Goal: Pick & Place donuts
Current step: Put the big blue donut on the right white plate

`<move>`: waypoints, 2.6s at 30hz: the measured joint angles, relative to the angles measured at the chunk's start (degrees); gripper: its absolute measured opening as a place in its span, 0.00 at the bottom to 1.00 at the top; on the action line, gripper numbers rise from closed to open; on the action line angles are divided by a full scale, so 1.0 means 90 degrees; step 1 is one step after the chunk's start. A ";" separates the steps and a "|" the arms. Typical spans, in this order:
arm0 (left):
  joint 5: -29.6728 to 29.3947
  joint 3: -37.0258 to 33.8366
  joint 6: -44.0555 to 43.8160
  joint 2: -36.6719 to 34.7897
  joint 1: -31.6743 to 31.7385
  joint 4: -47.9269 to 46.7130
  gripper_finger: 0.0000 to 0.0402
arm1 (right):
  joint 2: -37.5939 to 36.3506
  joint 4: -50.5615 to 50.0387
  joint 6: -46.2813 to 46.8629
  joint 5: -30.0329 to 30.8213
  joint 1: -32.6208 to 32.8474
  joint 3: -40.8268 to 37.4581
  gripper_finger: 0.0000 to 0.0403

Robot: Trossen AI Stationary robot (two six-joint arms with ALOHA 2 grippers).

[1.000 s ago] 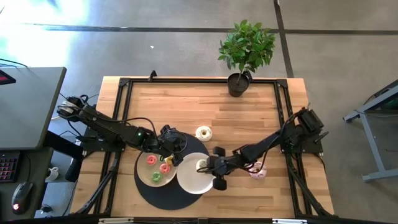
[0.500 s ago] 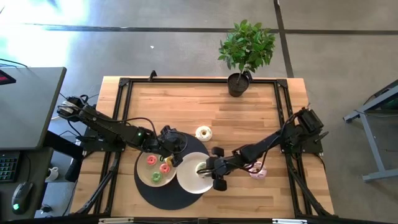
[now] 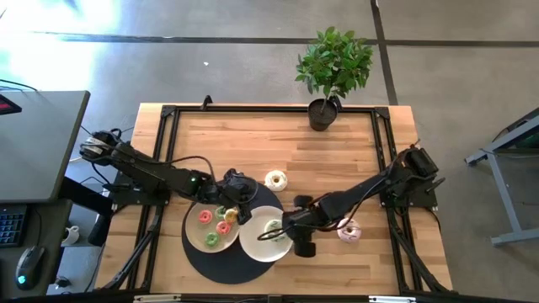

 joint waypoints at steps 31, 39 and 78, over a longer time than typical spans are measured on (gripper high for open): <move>0.1507 0.0797 0.2437 0.2881 0.1859 0.1586 0.60 | -0.0005 -0.3886 0.2076 0.0995 0.0371 0.0352 0.32; 0.1490 0.0813 0.2420 0.3017 0.1901 0.1469 0.47 | -0.0005 -0.3879 0.2146 0.1004 0.0667 0.0352 0.32; 0.0679 0.1391 0.0647 0.2230 -0.0644 -0.1013 0.05 | -0.0002 -0.3821 0.2786 0.1195 0.0726 0.0352 0.32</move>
